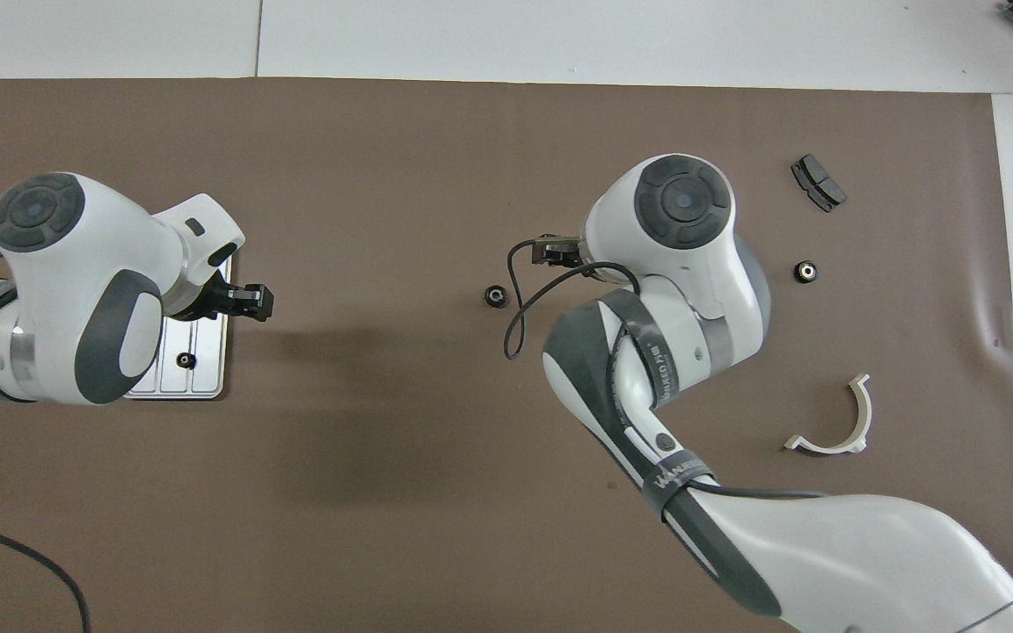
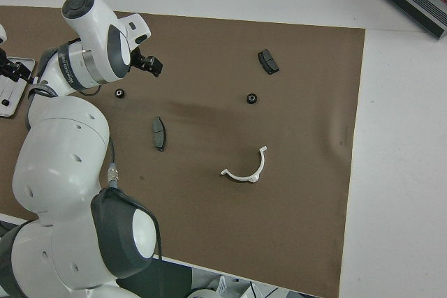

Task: Place bearing gear from tray to pile
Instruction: 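Grasp the second bearing with the right gripper while the left gripper returns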

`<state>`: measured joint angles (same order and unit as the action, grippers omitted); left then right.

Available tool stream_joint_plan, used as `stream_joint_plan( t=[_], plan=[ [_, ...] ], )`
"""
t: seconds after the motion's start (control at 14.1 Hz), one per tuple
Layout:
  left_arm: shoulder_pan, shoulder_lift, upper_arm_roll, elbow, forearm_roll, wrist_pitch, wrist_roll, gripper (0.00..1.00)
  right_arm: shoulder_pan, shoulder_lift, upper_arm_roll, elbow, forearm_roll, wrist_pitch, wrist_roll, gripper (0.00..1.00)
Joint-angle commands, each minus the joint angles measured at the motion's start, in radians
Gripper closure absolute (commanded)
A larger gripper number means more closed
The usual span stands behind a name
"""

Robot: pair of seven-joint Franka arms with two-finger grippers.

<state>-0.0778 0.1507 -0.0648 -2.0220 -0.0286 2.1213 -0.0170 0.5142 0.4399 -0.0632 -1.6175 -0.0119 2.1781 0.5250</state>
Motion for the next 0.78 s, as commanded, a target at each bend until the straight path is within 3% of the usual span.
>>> stream_joint_plan(
  t=[0.0, 0.21, 0.5, 0.71],
  plan=[
    [0.065, -0.074, -0.009, -0.096, -0.008, 0.023, 0.063, 0.36, 0.044, 0.146, -0.001, 0.139, -0.060, -0.014, 0.091, 0.00],
    [0.113, -0.092, -0.006, -0.159, -0.008, 0.077, 0.063, 0.40, 0.098, 0.186, -0.001, 0.148, -0.060, 0.035, 0.150, 0.00],
    [0.141, -0.141, -0.006, -0.335, -0.010, 0.285, 0.042, 0.42, 0.121, 0.186, -0.001, 0.133, -0.057, 0.064, 0.155, 0.00],
    [0.147, -0.148, -0.004, -0.360, -0.008, 0.302, 0.026, 0.42, 0.133, 0.186, -0.001, 0.110, -0.059, 0.071, 0.148, 0.00]
  ],
)
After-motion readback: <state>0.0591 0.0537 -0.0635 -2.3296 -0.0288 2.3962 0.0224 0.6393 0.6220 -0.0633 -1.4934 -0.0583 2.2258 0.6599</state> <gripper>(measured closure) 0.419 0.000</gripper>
